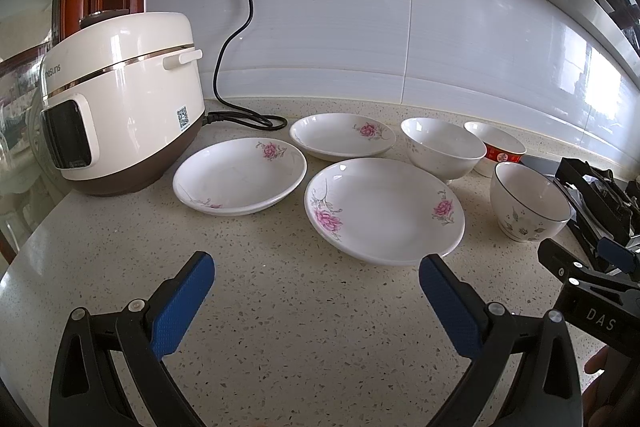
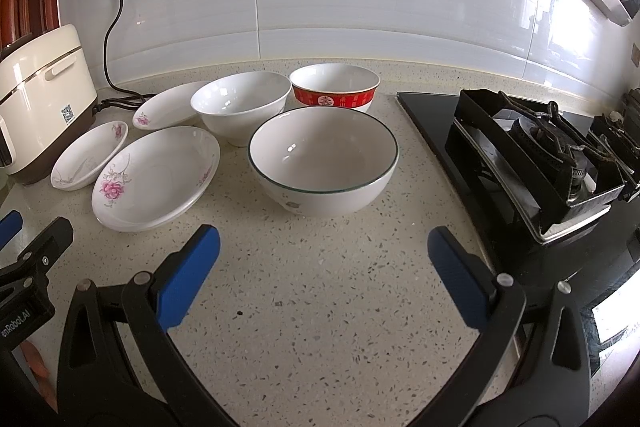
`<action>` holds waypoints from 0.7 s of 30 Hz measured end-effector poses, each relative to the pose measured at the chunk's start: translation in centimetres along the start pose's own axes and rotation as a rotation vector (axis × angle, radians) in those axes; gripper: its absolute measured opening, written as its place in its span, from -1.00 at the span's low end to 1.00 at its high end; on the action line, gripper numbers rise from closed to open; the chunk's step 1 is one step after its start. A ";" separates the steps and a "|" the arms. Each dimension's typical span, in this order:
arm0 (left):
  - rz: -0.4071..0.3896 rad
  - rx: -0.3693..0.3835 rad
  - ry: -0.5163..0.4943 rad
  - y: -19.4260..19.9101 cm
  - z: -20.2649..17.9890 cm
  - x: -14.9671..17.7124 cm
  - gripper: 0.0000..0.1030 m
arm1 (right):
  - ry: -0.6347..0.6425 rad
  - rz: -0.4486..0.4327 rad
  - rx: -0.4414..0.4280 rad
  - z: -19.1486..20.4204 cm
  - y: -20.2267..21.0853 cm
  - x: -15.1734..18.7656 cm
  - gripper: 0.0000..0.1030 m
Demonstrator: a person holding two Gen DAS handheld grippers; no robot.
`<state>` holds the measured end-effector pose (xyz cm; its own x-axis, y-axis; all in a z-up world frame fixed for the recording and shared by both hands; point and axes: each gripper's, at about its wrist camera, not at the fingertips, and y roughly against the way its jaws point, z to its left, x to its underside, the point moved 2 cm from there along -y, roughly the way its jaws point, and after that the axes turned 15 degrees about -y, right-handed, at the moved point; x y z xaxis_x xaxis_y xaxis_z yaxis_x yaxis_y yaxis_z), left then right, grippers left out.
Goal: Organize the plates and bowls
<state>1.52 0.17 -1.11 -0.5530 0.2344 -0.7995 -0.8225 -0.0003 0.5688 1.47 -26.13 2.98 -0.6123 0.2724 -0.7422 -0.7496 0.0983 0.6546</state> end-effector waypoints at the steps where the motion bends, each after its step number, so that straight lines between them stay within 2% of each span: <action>1: 0.000 0.001 0.001 0.0 0.0 0.0 1.00 | 0.000 0.000 0.000 0.0 0.0 0.0 1.00; 21: 0.002 0.001 0.001 0.1 0.0 -0.1 1.00 | -0.004 0.000 -0.004 -0.1 0.0 0.0 1.00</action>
<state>1.54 0.14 -0.98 -0.5550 0.2332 -0.7985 -0.8211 0.0005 0.5708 1.39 -26.20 2.96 -0.6113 0.2763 -0.7416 -0.7507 0.0942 0.6539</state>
